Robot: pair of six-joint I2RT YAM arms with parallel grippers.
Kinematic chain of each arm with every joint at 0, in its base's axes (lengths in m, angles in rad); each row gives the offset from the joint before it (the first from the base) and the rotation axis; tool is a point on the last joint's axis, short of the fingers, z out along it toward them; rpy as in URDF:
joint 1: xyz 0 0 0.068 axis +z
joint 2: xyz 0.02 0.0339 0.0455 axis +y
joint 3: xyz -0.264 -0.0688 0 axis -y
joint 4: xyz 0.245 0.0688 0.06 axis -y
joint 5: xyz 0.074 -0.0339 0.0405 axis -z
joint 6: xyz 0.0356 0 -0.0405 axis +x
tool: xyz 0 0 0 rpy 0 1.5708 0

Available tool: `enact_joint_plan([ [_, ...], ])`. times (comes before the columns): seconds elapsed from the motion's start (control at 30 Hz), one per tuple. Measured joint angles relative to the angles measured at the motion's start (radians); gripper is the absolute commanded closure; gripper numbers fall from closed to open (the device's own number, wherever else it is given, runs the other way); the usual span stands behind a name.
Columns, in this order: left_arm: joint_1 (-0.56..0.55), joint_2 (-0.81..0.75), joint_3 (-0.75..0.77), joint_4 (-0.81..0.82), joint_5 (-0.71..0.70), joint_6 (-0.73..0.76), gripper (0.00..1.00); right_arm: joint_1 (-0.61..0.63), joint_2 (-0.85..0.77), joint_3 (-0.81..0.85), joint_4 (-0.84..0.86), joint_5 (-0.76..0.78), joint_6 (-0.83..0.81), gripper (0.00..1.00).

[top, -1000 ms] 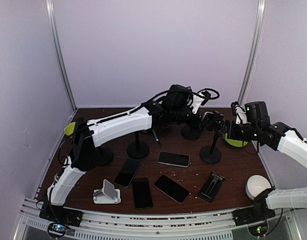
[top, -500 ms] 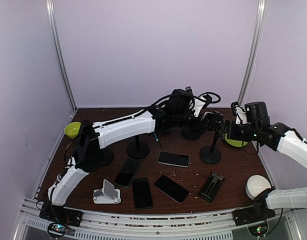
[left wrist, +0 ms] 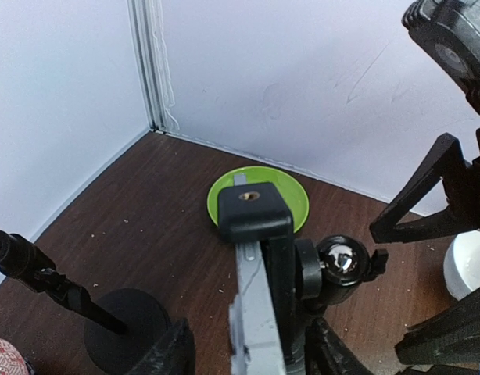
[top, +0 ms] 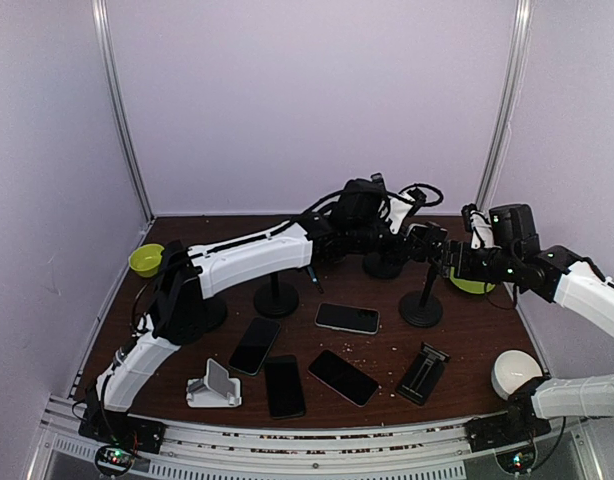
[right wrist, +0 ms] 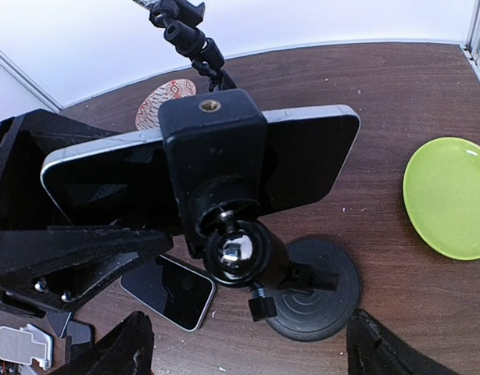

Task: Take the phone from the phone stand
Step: Pick up the phone stand with the phone from the center of the board.

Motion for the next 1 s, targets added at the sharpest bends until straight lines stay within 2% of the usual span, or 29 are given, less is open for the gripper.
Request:
enact_joint_plan([
  [0.07, 0.0, 0.0, 0.0, -0.001, 0.0, 0.0, 0.64, -0.001, 0.0, 0.0, 0.0, 0.0, 0.0, 0.14],
  [0.17, 0.0, 0.0, -0.004, 0.007, 0.0, 0.005, 0.81, -0.004, 0.0, 0.0, 0.0, 0.0, -0.003, 0.14],
  [0.3, 0.0, -0.013, -0.063, 0.036, -0.002, 0.006, 1.0, -0.004, -0.002, -0.003, -0.001, 0.0, -0.007, 0.15],
  [0.7, 0.0, -0.022, -0.087, 0.057, -0.003, 0.012, 1.0, -0.005, -0.005, 0.004, -0.022, -0.005, -0.035, 0.14],
  [1.0, 0.0, -0.128, -0.231, 0.071, 0.038, 0.012, 1.0, -0.006, -0.022, 0.076, -0.103, -0.058, -0.053, 0.14],
])
